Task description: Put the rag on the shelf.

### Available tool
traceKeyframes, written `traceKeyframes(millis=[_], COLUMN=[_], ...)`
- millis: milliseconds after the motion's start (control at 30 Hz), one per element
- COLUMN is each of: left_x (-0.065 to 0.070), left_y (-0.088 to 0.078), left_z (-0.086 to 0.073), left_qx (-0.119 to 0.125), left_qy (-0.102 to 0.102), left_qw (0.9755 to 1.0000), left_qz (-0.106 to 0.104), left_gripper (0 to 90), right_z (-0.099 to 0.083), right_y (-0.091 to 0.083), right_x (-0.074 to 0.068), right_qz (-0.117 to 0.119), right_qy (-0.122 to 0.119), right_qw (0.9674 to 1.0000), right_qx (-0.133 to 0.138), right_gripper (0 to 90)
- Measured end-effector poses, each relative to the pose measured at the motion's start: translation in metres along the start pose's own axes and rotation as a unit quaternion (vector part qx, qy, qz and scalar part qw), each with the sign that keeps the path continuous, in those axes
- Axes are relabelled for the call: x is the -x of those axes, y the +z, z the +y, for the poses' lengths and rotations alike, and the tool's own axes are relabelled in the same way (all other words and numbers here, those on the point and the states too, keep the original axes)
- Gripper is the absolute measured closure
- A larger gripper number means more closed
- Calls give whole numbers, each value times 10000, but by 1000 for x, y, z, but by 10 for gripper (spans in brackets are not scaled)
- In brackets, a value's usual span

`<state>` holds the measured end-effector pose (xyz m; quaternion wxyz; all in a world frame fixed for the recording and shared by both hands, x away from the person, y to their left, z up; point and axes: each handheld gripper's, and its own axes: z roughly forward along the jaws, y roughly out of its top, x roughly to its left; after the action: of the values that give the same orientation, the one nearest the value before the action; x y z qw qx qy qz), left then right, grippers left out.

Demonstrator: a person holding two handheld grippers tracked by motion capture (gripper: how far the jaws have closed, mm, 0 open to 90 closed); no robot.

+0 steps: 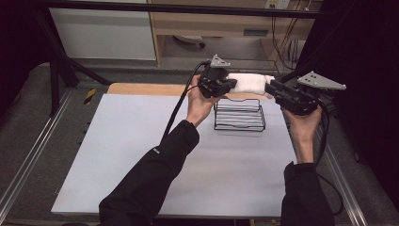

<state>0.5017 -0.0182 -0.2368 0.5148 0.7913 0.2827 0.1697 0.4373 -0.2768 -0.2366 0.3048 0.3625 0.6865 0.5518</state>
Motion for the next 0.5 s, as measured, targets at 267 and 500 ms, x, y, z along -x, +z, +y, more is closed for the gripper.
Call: traceKeyframes(millis=[267,500], left_x=[-2,-2], left_y=[1,8], left_z=[-10,-18], left_qx=[3,31], left_qy=[70,86], left_qw=[10000,9999], left_qz=[1,57], left_gripper=[894,892], right_z=[-19,-36], right_y=[19,28], right_x=[-2,6], right_qz=[-27,-334], right_qy=[312,460], right_qw=[9979,9969], right_qx=[-559,-551], right_gripper=[900,900])
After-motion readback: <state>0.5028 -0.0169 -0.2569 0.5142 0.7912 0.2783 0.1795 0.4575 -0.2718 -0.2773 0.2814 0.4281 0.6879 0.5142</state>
